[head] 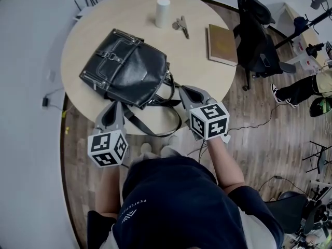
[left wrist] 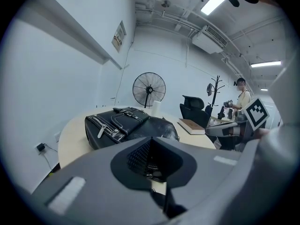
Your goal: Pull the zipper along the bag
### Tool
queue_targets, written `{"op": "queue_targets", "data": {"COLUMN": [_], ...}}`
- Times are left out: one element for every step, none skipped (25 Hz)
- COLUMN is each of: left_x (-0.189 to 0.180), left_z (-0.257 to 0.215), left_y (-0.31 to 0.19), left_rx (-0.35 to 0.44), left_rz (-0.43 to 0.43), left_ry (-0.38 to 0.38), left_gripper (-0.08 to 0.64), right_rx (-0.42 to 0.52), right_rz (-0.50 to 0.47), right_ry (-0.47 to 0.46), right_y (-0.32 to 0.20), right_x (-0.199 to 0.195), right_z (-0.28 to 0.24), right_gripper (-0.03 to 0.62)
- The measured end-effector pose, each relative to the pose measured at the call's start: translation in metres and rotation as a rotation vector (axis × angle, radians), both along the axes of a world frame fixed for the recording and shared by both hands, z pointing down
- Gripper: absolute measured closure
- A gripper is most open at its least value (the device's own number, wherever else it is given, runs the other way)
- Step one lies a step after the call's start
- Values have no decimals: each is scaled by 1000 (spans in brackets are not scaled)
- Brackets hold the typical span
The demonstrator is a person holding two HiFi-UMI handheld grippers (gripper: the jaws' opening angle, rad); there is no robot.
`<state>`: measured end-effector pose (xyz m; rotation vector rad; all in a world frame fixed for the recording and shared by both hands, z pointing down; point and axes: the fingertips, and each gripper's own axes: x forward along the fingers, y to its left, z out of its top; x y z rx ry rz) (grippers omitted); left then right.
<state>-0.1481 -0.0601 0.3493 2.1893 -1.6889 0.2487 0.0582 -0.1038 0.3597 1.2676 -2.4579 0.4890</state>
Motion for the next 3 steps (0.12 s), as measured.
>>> {"op": "queue_targets", "data": {"left_x": [0, 0, 0], "left_z": [1, 1, 2], "left_y": [0, 1, 1], "left_rx": [-3, -6, -10], "left_rz": [0, 0, -1], "left_ry": [3, 7, 11], "left_gripper": [548, 546, 548], "right_rx": [-1, -2, -3], "right_rz": [-2, -4, -6], "right_ry": [-2, -3, -5], "right_y": [0, -1, -1], "right_x": [0, -1, -1], "right_z": [0, 0, 0], "right_gripper": [589, 589, 589]}}
